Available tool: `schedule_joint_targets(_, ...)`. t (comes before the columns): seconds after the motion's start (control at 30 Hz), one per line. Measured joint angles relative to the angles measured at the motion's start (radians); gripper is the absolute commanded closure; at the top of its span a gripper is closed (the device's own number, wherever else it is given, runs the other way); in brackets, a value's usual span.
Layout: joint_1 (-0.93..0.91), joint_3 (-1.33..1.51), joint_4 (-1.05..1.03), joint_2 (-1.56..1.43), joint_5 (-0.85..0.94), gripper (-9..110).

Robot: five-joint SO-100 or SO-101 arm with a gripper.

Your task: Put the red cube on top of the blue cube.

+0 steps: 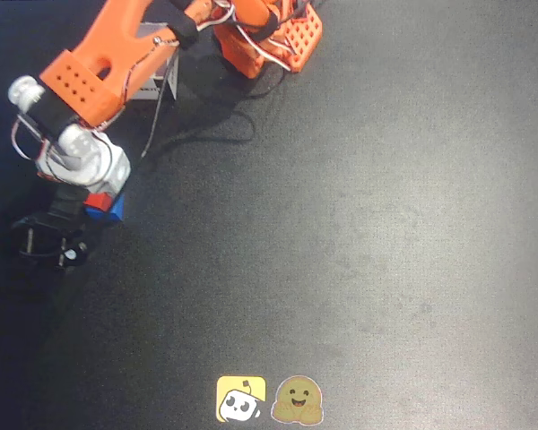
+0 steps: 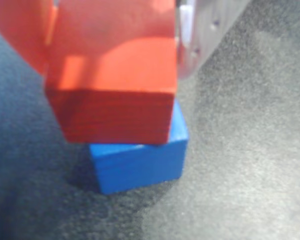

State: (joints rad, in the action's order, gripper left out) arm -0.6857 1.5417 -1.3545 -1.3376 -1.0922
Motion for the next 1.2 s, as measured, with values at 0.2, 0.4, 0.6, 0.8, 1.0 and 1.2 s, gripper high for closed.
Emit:
schedule_joint_targets(0.2,0.000,0.000,-0.005,0.000,-0.003,98)
schedule_joint_targets(0.4,0.000,0.000,-0.028,0.000,-0.015,98)
schedule_joint_targets(0.6,0.000,0.000,-0.028,0.000,-0.037,90)
schedule_joint_targets(0.8,0.000,0.000,-0.028,0.000,-0.051,88)
schedule_joint_targets(1.0,0.000,0.000,-0.028,0.000,-0.058,85)
schedule_joint_targets(1.2,0.000,0.000,-0.028,0.000,-0.058,80)
